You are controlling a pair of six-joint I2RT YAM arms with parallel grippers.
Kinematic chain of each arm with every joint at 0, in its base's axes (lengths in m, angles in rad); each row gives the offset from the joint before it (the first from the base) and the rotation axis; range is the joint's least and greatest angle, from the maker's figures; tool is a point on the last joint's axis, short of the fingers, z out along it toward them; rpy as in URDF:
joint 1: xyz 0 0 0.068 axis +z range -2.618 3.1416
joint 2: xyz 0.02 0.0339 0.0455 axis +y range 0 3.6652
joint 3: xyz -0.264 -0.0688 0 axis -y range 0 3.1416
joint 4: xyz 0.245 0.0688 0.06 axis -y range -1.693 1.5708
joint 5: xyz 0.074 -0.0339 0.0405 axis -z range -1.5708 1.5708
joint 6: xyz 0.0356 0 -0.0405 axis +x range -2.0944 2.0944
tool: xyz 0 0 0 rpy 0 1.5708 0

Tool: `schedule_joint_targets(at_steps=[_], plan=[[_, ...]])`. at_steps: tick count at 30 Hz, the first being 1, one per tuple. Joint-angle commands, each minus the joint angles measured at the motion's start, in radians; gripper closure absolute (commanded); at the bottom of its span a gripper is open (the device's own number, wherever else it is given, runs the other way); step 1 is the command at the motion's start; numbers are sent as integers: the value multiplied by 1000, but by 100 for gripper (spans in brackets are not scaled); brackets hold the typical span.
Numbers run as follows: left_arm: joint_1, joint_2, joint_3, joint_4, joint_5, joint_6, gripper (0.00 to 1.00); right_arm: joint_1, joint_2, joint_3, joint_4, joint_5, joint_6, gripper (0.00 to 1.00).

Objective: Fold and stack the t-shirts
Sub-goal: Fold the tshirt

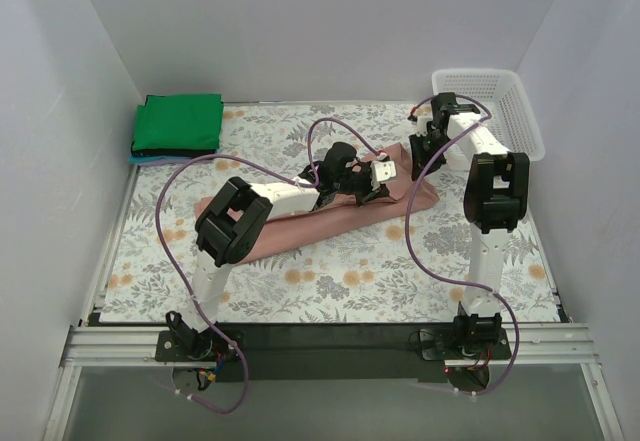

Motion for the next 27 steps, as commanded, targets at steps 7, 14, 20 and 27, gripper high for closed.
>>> schedule_joint_targets(at_steps=[7,14,20,27], plan=[[20,-83,7,11,2,-2,100,-4,-6,58,-18,-40,11,98],[67,-108,25,-15,11,14,100,-4,-20,102,-6,-178,-15,99],[132,-102,54,-40,33,64,100,-4,44,162,-8,-218,13,99],[184,-62,109,-44,67,98,100,-4,61,185,9,-273,22,99]])
